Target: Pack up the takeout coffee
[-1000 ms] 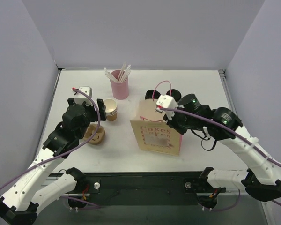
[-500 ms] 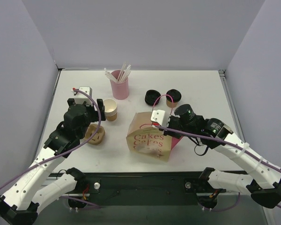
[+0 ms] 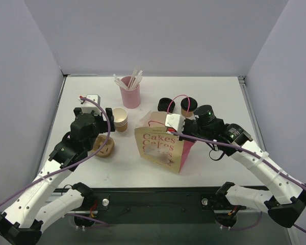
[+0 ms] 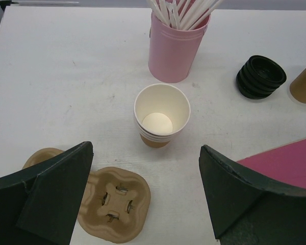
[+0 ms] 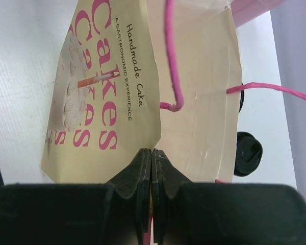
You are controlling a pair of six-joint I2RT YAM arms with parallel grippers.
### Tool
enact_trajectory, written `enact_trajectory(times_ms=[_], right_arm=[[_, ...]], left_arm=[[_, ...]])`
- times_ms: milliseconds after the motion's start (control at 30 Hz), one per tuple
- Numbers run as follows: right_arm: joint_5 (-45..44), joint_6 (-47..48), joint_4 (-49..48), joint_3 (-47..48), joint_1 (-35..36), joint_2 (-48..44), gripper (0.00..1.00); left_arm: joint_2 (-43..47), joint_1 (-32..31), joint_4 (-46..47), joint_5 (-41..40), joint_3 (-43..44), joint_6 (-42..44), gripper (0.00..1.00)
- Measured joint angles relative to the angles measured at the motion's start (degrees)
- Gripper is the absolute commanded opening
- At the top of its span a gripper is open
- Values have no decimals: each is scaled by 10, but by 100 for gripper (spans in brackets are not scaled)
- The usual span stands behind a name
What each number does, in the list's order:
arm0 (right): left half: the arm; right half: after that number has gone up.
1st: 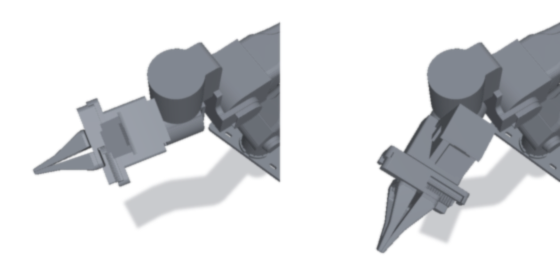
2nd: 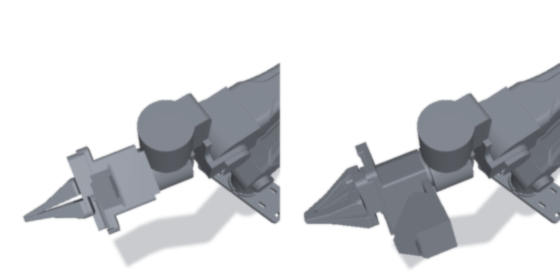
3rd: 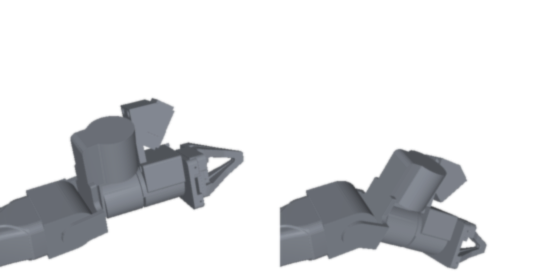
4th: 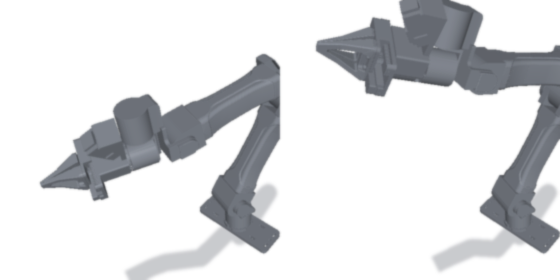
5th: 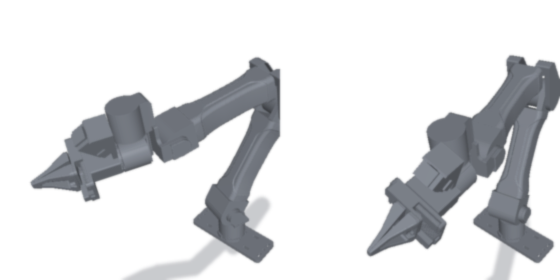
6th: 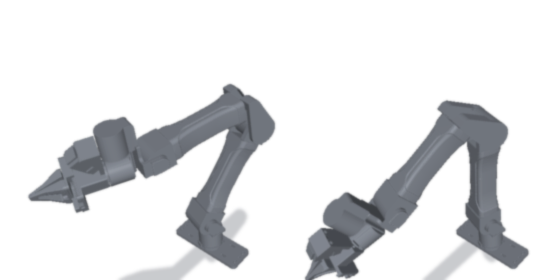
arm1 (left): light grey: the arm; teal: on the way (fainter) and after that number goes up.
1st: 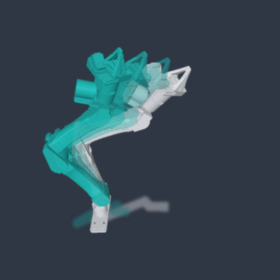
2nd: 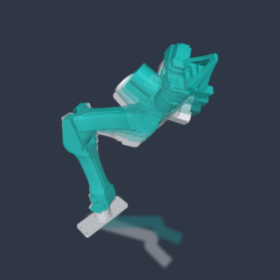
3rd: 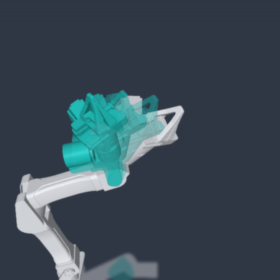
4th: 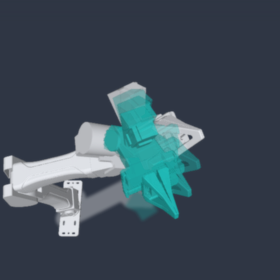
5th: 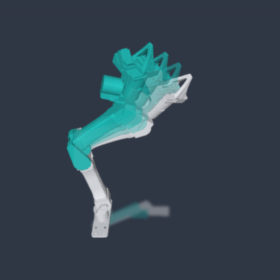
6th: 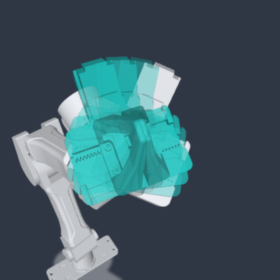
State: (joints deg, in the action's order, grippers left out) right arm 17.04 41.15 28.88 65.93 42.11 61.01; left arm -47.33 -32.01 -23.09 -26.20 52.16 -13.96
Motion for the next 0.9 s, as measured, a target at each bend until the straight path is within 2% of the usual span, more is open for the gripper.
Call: enact_trajectory(times_ms=[33, 67, 133, 167, 267, 400, 667, 800, 900], right_arm=[[4, 4, -1, 1, -2, 2, 6], [9, 8, -1, 3, -3, 4, 17], [17, 11, -3, 4, -5, 5, 30], [22, 10, -4, 5, -5, 5, 41], [35, 5, -4, 11, -5, 4, 52], [61, -9, -4, 14, -5, -15, 60], [112, -82, -9, 20, -4, -100, 60], [111, -161, -30, 20, -4, -120, 60], [72, -266, -61, 20, -4, -132, 60]], left_arm=[[0, 0, 0, 0, 0, 0, 95], [0, 0, 0, 0, 0, 0, 95], [-2, 1, 0, 0, 0, 0, 95], [-3, 2, 0, 0, 0, 0, 96], [-5, 3, 0, -1, 0, 0, 97], [-7, 3, -1, 0, 0, -3, 97], [-44, 4, -47, 10, 22, -25, 97], [-52, 9, -81, 26, 43, -48, 97], [-56, 12, -104, 37, 57, -71, 97]])
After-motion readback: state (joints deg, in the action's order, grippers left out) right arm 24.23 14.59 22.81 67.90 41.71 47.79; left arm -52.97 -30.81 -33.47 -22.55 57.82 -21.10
